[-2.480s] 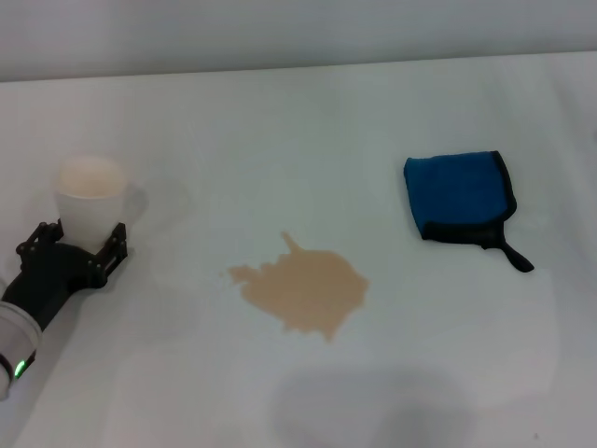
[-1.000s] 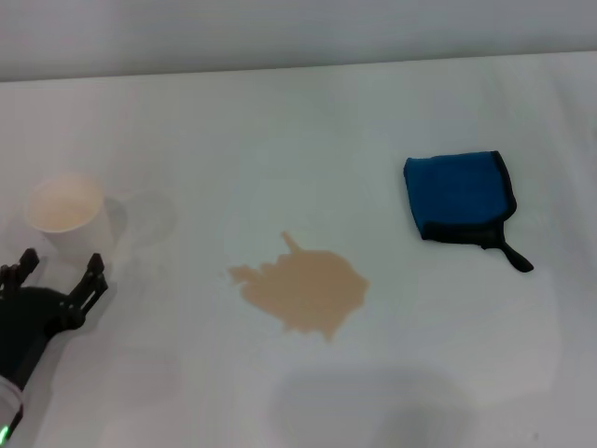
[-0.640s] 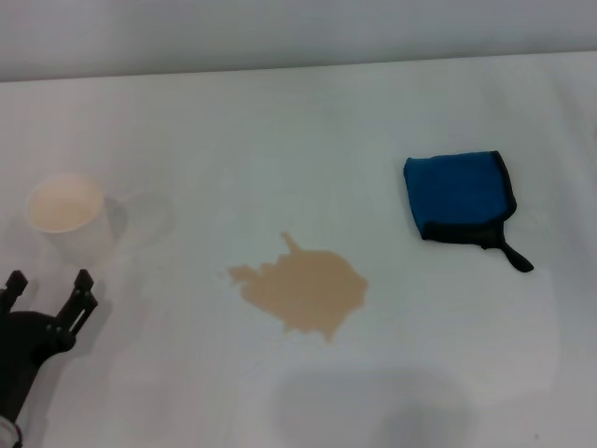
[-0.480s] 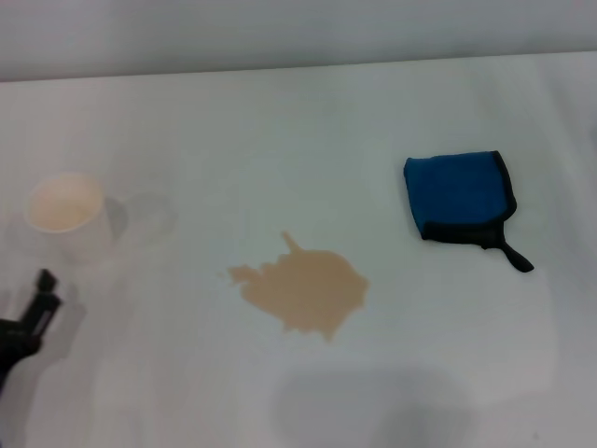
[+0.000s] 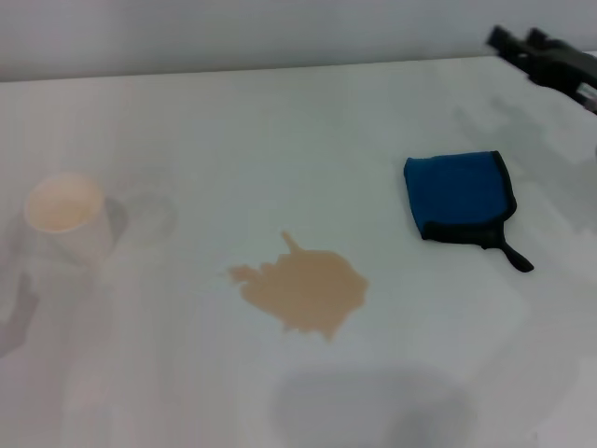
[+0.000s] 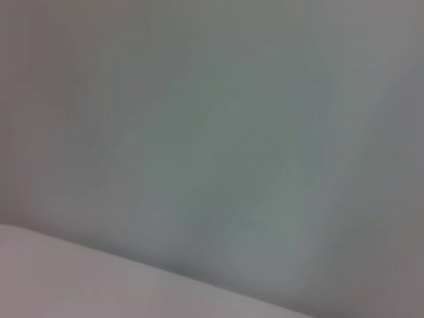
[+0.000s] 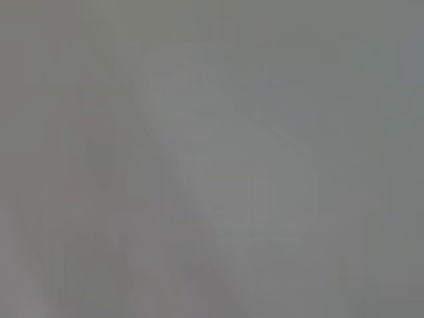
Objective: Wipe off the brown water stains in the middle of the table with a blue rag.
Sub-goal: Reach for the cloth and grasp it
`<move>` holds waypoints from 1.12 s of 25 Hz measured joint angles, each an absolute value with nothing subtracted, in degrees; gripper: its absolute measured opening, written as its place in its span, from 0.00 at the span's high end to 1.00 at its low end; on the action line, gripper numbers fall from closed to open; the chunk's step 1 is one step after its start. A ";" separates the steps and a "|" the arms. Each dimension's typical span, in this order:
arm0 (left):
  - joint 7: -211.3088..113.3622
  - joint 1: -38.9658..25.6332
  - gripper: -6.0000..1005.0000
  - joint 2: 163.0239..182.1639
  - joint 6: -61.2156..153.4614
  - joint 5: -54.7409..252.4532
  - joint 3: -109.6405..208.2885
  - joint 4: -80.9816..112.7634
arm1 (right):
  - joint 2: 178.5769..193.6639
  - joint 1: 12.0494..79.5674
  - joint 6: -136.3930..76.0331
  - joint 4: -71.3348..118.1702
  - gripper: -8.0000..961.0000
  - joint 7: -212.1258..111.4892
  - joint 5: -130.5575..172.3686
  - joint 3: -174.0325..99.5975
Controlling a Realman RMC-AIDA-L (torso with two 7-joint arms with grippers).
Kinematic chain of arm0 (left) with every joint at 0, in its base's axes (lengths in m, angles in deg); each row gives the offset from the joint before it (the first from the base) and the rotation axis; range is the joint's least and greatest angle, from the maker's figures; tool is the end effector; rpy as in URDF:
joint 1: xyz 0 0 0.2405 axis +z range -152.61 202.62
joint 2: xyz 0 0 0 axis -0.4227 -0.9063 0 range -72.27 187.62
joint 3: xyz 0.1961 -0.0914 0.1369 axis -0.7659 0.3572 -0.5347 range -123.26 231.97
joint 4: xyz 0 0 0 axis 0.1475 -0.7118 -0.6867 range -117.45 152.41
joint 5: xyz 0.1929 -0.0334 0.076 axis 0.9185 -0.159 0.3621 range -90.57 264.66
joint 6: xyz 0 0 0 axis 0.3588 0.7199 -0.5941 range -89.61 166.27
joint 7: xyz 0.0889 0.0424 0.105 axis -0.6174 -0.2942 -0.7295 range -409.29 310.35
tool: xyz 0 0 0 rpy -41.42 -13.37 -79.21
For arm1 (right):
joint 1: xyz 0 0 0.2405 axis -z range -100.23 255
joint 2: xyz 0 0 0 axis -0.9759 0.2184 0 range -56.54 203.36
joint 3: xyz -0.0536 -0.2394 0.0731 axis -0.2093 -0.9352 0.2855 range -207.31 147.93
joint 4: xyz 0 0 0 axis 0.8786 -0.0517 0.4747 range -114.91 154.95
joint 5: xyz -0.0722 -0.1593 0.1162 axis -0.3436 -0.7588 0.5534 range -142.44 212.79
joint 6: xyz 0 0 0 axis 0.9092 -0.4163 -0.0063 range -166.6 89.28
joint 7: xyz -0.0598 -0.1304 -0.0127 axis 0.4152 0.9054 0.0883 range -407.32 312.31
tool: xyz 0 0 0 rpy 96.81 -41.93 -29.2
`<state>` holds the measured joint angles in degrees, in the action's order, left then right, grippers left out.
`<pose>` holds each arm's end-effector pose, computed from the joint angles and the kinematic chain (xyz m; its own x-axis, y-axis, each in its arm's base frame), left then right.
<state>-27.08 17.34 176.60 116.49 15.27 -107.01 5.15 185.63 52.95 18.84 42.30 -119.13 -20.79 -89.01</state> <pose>-0.3737 0.2087 -0.0327 0.4600 0.0666 0.8854 0.8875 -0.0662 -0.4561 0.3362 0.3715 0.0538 0.4194 -0.2656 -0.8681 -0.8851 -0.3321 -0.3261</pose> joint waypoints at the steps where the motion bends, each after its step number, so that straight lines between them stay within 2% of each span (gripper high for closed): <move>1: -27.07 17.06 0.11 176.59 116.43 15.26 -107.01 5.19 | 184.86 52.65 18.39 43.63 0.13 -122.09 -21.66 -91.47; 6: -27.06 15.90 0.11 176.65 115.97 15.06 -107.01 6.27 | 179.18 48.00 18.67 46.24 0.15 -138.79 -30.71 -101.97; 10: -26.65 15.33 0.11 176.68 115.97 14.81 -107.01 6.35 | 175.95 42.72 21.70 46.37 0.15 -152.16 -45.05 -105.06; 16: -26.03 14.97 0.11 176.63 115.97 14.60 -107.01 6.76 | 175.32 36.86 26.58 47.06 0.15 -162.73 -62.39 -105.32; 23: -25.93 14.40 0.11 176.59 115.97 14.53 -107.01 7.30 | 176.53 34.39 28.17 52.96 0.15 -173.42 -81.21 -105.03; 28: -25.85 14.38 0.11 176.59 115.99 14.53 -107.01 7.35 | 176.82 32.08 27.81 51.61 0.15 -175.84 -86.97 -104.97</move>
